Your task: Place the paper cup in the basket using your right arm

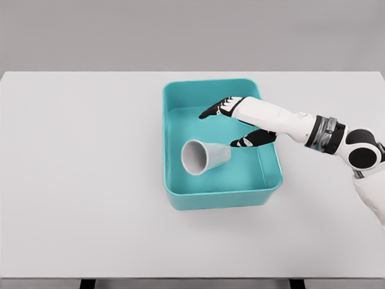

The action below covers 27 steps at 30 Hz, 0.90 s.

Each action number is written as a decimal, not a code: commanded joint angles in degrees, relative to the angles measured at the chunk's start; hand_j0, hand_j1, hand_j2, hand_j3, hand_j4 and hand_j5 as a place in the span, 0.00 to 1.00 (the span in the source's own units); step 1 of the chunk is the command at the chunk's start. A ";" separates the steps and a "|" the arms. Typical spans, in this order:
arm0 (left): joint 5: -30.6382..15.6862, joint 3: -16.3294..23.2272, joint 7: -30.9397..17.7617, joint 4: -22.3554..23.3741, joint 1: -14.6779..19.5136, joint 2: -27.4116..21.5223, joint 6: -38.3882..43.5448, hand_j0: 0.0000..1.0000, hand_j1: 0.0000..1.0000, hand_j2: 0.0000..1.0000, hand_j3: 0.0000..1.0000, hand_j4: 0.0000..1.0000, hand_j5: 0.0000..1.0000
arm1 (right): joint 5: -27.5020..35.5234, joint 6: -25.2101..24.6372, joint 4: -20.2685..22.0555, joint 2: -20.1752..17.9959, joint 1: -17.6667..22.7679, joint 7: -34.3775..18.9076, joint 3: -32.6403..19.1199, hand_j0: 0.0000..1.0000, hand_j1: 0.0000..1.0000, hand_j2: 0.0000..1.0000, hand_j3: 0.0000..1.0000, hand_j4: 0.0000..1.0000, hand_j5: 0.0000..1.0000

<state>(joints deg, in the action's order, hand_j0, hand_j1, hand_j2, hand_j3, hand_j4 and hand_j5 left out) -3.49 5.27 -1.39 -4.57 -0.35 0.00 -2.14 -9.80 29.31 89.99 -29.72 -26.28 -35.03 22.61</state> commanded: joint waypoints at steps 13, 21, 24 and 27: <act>-0.03 0.00 -0.01 0.00 0.00 0.00 0.03 1.00 1.00 1.00 1.00 1.00 1.00 | 20.78 -0.75 1.77 -6.83 0.88 0.03 -6.08 0.99 0.99 0.99 0.99 0.99 0.99; 0.23 0.17 -0.01 0.00 0.00 0.00 -0.06 1.00 1.00 1.00 1.00 1.00 1.00 | 24.91 -0.75 3.35 -12.90 2.72 0.03 -8.10 0.99 0.99 0.99 0.99 0.99 0.99; 0.24 -0.09 -0.01 0.00 0.00 0.00 -0.06 1.00 1.00 1.00 1.00 1.00 1.00 | 24.91 -0.49 3.35 -13.08 7.73 0.03 -13.11 0.99 0.99 0.99 0.99 0.99 0.99; 0.23 0.09 -0.01 -0.09 0.09 0.00 -0.06 1.00 1.00 1.00 1.00 1.00 1.00 | 24.91 -0.22 3.44 -13.17 9.23 0.03 -14.43 0.99 0.99 0.99 0.99 0.99 0.99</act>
<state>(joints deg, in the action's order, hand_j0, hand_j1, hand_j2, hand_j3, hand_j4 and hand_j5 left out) -3.32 5.33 -1.39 -4.62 -0.35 0.00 -2.19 14.56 29.08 93.30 -42.58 -16.96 -35.03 9.66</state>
